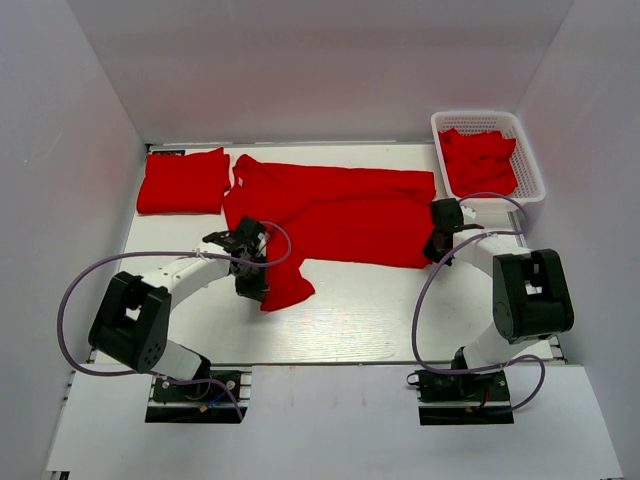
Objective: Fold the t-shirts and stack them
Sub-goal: Grap the side of the flattened tshirt closest away from the robot with both arms, then fold the other side of the tshirt into a rectangle
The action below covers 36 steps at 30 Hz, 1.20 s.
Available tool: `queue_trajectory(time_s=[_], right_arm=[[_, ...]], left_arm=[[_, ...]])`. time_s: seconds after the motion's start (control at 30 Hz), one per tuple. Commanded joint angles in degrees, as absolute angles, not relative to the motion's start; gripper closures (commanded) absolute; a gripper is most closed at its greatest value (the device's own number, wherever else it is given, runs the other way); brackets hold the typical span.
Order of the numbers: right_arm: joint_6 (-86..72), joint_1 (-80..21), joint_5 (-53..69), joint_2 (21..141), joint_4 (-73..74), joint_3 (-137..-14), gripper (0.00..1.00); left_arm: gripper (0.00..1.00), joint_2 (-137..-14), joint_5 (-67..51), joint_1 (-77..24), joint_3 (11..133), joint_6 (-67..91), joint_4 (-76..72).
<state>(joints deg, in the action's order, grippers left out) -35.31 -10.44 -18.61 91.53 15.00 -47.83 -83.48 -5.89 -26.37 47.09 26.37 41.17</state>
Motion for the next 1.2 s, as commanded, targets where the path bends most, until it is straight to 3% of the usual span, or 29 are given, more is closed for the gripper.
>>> queue_trajectory(time_s=[0.0,0.03,0.27,0.9,1.17], right_arm=[[-35.9,-10.6,-14.7,91.2,14.2,-45.4,0.91],[-35.5,-10.8,-14.6,90.6,14.3,-45.2,1.00],[-32.7,-11.0,-10.6,89.0,13.7,-47.1,1.00],[-29.4,-10.4,-13.4,94.6,18.8,-63.1,1.00],[-28.3,-9.8,-13.8,100.1,22.1,-72.9,1.00]], left_arm=[[1.00,-82.8,-8.7,-26.6,49.8,24.9,42.0],[1.00,-82.8,-8.7,-26.6,50.4,24.3,42.0],[1.00,-82.8,-15.0,-25.3,53.2,22.5,39.5],[1.00,-95.6,0.4,-20.6,79.0,25.4,38.1],[1.00,-102.0,-0.7,-15.9,89.1,23.6,35.4]])
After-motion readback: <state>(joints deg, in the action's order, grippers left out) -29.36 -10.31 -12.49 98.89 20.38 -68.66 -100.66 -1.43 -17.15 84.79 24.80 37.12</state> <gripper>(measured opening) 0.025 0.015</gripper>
